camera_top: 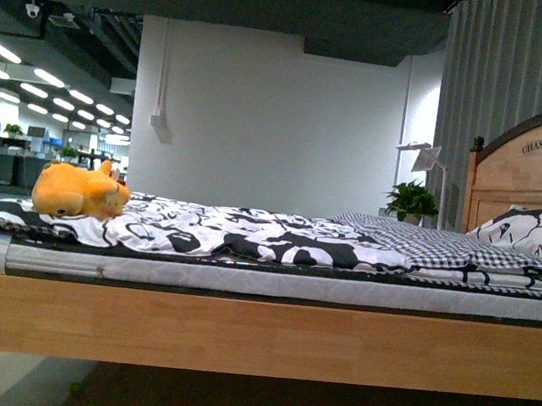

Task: Put away toys

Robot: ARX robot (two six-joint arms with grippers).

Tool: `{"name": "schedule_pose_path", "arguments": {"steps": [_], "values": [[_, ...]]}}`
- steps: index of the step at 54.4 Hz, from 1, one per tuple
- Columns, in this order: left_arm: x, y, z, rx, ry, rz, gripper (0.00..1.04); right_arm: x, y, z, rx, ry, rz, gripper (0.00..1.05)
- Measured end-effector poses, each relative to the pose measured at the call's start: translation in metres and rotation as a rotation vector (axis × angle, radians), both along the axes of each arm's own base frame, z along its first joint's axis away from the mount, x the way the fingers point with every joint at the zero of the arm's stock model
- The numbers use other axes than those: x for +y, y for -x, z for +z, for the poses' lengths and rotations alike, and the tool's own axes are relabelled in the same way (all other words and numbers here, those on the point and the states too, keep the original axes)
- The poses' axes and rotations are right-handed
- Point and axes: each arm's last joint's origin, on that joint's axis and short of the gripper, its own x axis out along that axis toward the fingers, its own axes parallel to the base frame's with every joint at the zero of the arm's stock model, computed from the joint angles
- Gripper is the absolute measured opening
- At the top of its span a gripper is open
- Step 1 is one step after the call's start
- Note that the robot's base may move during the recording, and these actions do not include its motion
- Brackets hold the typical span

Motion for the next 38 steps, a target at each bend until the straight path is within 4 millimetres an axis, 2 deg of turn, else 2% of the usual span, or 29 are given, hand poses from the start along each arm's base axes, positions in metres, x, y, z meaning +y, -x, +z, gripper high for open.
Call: {"name": "schedule_pose_path", "arguments": {"steps": [38], "values": [[0.0,0.0,0.0,0.0,0.0,0.0,0.98,0.0,0.0,0.0,0.0,0.0,0.0,0.98]]}}
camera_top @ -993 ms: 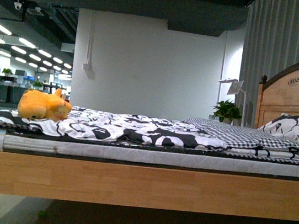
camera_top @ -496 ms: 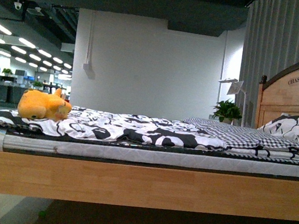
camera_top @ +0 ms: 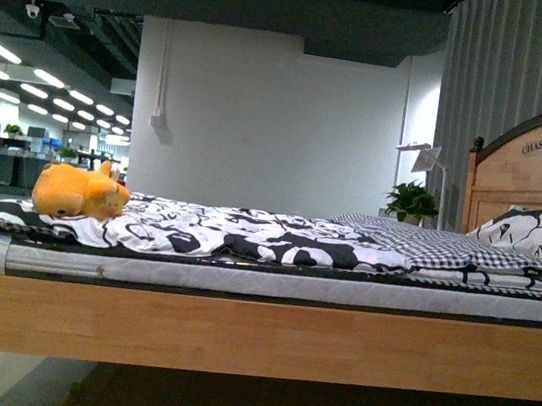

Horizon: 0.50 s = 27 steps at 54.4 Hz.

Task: Put away toys

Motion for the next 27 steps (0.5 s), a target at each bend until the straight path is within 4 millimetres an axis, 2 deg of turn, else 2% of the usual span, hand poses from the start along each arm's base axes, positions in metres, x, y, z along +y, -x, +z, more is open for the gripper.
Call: {"name": "schedule_pose_path", "arguments": {"steps": [27], "values": [[0.0,0.0,0.0,0.0,0.0,0.0,0.98,0.0,0.0,0.0,0.0,0.0,0.0,0.98]]}}
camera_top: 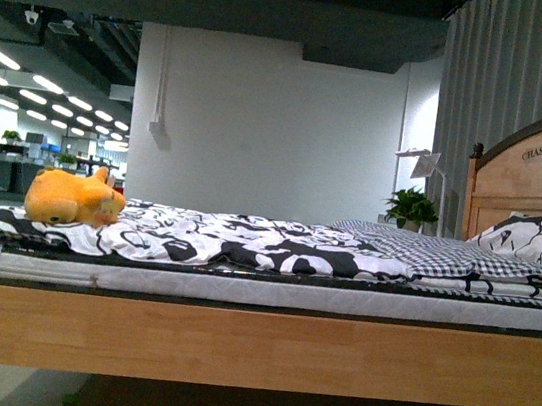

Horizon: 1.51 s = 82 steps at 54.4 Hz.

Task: Put away toys

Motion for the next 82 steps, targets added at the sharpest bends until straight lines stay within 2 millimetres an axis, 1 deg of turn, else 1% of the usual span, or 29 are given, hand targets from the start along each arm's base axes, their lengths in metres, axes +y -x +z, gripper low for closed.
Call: {"name": "schedule_pose_path", "arguments": {"steps": [82], "values": [[0.0,0.0,0.0,0.0,0.0,0.0,0.98,0.0,0.0,0.0,0.0,0.0,0.0,0.98]]}}
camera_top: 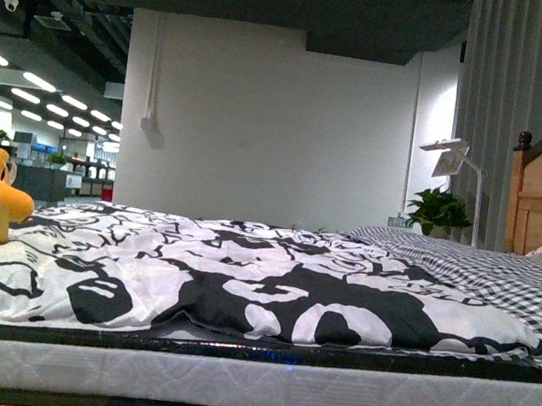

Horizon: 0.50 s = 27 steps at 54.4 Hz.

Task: Put away toys

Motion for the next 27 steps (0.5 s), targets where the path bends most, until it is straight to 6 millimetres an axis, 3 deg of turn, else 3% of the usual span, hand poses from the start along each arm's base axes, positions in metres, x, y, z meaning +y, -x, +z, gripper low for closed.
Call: {"name": "schedule_pose_path", "arguments": {"steps": [27], "values": [[0.0,0.0,0.0,0.0,0.0,0.0,0.98,0.0,0.0,0.0,0.0,0.0,0.0,0.98]]}}
